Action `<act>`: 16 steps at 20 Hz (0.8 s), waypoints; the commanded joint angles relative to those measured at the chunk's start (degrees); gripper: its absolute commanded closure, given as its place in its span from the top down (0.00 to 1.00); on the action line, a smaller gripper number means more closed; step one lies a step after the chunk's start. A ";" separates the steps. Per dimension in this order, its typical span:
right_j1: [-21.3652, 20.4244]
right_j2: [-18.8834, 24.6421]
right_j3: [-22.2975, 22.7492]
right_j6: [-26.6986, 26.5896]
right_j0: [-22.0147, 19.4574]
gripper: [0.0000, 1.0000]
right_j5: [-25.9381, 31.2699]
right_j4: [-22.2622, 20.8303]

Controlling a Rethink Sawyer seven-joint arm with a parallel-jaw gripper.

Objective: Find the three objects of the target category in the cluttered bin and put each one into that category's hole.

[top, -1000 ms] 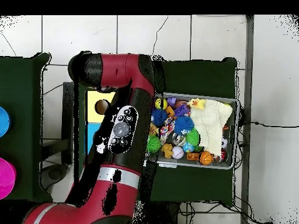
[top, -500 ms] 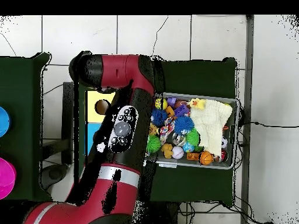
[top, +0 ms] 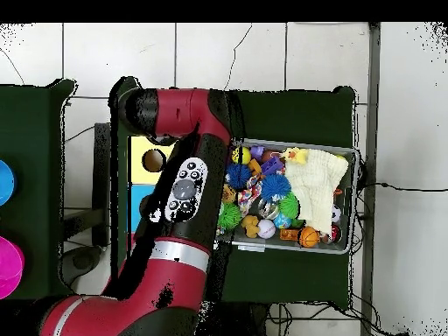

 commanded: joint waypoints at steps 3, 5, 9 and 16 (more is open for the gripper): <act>4.03 3.43 7.61 9.01 -0.94 1.00 -1.06 -0.99; 4.04 3.09 8.14 9.17 -0.79 1.00 -1.20 -1.17; 4.33 2.53 9.01 9.02 -0.33 1.00 -1.06 -1.69; 6.35 1.82 5.46 6.85 -1.00 1.00 3.79 -2.06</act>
